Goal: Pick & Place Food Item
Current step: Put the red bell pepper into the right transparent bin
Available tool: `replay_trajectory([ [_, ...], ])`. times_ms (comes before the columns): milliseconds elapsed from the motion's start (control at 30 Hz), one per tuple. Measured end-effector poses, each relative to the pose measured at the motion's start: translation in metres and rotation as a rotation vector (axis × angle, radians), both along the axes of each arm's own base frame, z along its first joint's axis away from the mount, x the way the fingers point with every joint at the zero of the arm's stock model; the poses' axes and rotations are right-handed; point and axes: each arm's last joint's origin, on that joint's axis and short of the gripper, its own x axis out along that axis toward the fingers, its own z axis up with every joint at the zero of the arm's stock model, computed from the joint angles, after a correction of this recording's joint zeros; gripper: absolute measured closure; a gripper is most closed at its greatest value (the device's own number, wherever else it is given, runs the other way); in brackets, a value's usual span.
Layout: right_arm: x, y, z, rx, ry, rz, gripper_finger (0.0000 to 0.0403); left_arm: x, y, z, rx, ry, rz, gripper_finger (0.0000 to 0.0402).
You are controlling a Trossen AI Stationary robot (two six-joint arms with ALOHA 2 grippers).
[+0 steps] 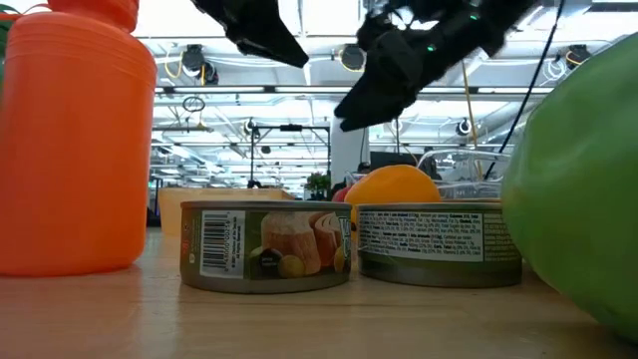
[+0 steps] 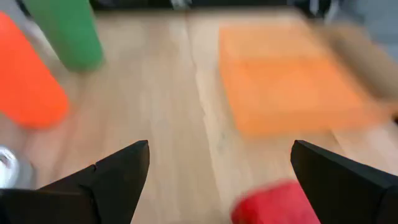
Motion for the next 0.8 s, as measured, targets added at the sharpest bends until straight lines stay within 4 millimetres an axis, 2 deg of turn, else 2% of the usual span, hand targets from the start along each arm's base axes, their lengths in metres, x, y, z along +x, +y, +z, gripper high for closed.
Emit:
replay_trajectory([
  [133,0.016,-0.010,0.006,-0.071,0.135,0.032,0.0032,-0.001,0.004,-0.001,-0.018,0.001,0.045,0.0240],
  [367,0.041,-0.046,-0.014,-0.123,0.357,0.058,0.0032,-0.003,0.004,-0.004,-0.028,0.038,0.053,0.0173],
  [567,0.050,-0.074,-0.026,-0.051,0.532,0.057,0.0032,-0.005,0.004,-0.007,-0.040,0.074,0.059,0.0142],
  [800,0.054,-0.084,-0.043,0.010,0.564,0.110,0.0032,-0.006,0.004,-0.009,-0.044,0.097,0.055,0.0131],
])
